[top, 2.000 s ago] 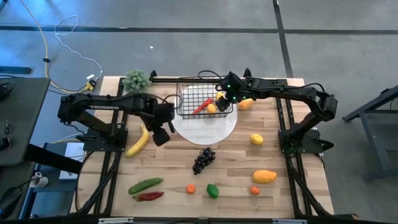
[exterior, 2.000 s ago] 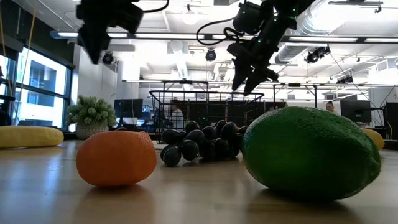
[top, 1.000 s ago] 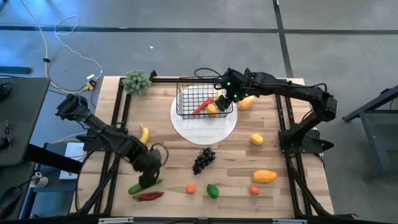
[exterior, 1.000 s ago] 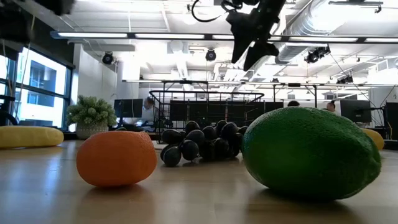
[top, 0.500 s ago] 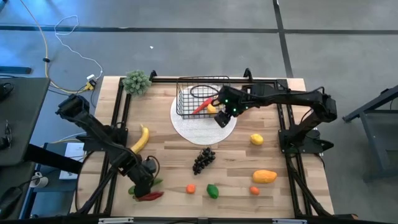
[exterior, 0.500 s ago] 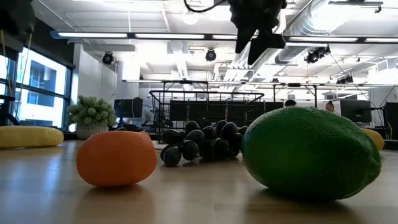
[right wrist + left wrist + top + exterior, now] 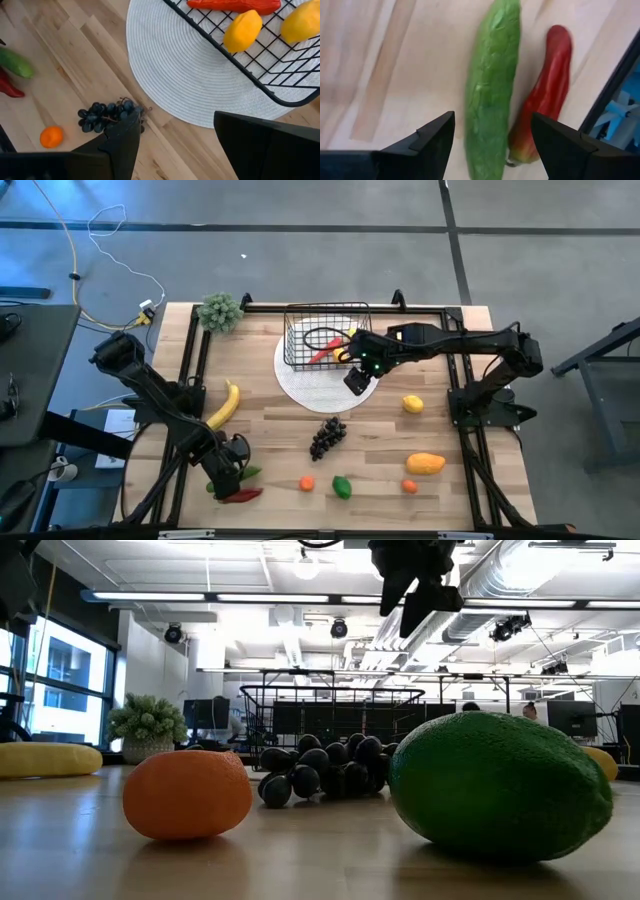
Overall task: Build produce basket
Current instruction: Put the green cucumber into the black wire basket
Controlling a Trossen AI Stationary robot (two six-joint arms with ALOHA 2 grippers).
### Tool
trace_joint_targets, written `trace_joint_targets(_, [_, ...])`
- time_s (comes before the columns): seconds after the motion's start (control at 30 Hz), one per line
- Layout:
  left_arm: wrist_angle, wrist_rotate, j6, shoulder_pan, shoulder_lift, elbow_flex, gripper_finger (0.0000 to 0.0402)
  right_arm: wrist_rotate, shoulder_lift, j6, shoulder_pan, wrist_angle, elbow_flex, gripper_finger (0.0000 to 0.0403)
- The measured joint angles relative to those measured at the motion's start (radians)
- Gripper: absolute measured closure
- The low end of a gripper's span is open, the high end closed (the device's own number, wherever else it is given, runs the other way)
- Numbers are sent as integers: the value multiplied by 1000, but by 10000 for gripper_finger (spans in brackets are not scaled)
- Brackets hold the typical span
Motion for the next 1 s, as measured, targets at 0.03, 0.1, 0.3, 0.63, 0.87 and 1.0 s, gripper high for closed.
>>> trace_joint_targets(0.03, [8,-3,-2,0,5,0,154,0,0,0,0,0,0,169])
trace_joint_targets(0.1, [14,-2,-3,1,18,0,154,1,0,0,0,0,0,169])
trace_joint_targets(0.3, [64,28,-4,1,107,0,154,13,0,0,0,0,0,169])
trace_joint_targets(0.63, [68,15,-15,1,176,8,187,16,0,0,0,-5,0,169])
trace_joint_targets(0.87, [82,-23,-2,2,171,6,291,18,0,-4,0,-8,0,169])
trace_joint_targets(1.0, [86,-21,4,11,171,6,292,18,0,-9,-5,-8,0,169])
